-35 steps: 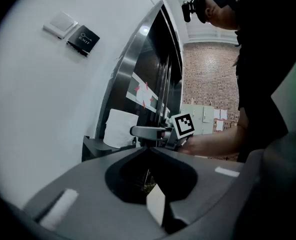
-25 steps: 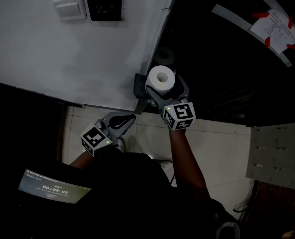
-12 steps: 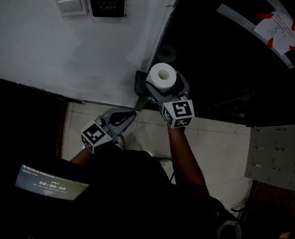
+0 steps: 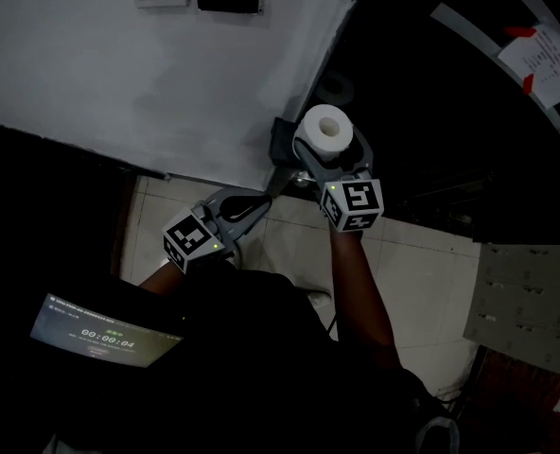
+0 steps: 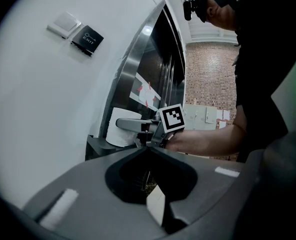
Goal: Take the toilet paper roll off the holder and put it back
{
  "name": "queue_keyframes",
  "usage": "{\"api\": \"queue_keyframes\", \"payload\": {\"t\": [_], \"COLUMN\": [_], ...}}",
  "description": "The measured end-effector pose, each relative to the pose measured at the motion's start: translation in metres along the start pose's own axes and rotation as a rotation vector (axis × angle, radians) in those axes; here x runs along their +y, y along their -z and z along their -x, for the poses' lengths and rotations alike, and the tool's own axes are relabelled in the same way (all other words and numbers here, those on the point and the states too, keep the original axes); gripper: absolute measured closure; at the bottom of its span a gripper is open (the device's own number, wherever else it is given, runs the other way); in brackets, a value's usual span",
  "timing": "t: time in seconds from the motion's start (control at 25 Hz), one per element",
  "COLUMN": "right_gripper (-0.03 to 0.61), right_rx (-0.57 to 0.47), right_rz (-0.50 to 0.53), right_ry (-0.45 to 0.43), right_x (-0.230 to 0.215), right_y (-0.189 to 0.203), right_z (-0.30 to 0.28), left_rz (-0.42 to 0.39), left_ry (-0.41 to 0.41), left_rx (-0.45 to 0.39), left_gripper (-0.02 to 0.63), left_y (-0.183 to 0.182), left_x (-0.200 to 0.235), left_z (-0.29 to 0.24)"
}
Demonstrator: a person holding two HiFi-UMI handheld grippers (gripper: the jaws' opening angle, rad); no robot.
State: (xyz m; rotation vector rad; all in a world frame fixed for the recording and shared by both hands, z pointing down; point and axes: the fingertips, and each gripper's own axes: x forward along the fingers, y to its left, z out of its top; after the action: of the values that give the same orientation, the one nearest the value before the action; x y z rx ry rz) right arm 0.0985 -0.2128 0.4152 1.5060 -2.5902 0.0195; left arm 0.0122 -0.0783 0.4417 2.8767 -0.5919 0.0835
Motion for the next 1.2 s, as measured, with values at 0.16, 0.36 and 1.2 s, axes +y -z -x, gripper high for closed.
{"api": "queue_keyframes", "payload": {"t": [0.16,0.36,1.2], "right_gripper": [0.133,0.133,0.133], "right_rx": [-0.017,-0.023,0.02], "right_rz": [-0.007,-0.011,-0.054], "right_ry": [0.013,0.026,0.23], "right_x": [-0.003,-0.007,-0.108], "right_y": [-0.003,-0.009,0.0], "right_z": [0.001,0.003,0.08], "left_rz": [-0.003,-0.008,0.002], "left_ry": [0.001,0.011,0.061], "left_rx": [-0.003,-0.005,0.006], "left_gripper": [0.614,0.614,0.614], "left_y": [0.003,0.002,0.0], "left_x": [0.002,0.003,-0.012], "left_z": [0.002,0.002,-0.008]}}
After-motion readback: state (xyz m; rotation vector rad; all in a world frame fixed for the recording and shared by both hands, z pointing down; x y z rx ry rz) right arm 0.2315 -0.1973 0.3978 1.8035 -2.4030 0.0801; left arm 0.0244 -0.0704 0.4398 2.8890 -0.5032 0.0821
